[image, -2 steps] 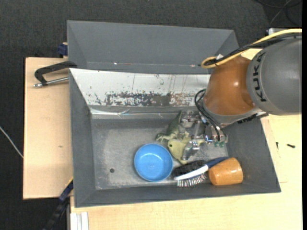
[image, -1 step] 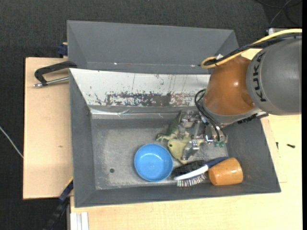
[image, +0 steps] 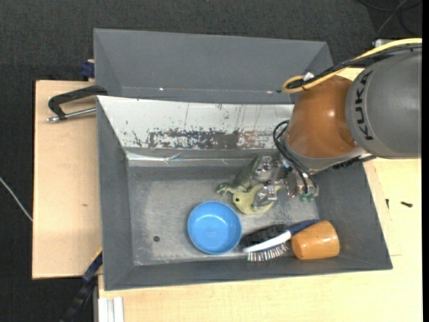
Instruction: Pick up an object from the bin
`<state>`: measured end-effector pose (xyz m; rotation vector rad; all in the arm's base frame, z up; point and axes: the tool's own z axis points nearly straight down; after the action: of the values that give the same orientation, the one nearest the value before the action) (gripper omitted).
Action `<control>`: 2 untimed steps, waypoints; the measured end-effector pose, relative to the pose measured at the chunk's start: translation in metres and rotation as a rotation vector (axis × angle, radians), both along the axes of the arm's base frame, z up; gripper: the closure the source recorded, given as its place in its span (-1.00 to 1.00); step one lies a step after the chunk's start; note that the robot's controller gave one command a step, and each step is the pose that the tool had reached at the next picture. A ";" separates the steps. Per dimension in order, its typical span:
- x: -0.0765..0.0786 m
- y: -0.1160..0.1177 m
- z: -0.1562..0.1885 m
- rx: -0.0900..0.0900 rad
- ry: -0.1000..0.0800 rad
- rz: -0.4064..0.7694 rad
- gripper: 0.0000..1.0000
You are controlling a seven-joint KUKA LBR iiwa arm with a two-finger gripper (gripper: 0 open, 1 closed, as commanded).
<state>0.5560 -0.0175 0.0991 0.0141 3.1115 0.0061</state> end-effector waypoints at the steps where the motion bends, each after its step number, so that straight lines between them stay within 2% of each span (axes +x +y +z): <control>1: 0.003 0.002 0.004 -0.001 0.019 0.002 1.00; 2: 0.005 0.003 0.027 -0.003 0.023 0.003 1.00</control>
Offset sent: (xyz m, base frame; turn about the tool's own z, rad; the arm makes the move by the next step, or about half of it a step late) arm 0.0000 -0.0001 0.0006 -0.0001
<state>0.5610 -0.0148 0.1260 0.0103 3.1341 0.0020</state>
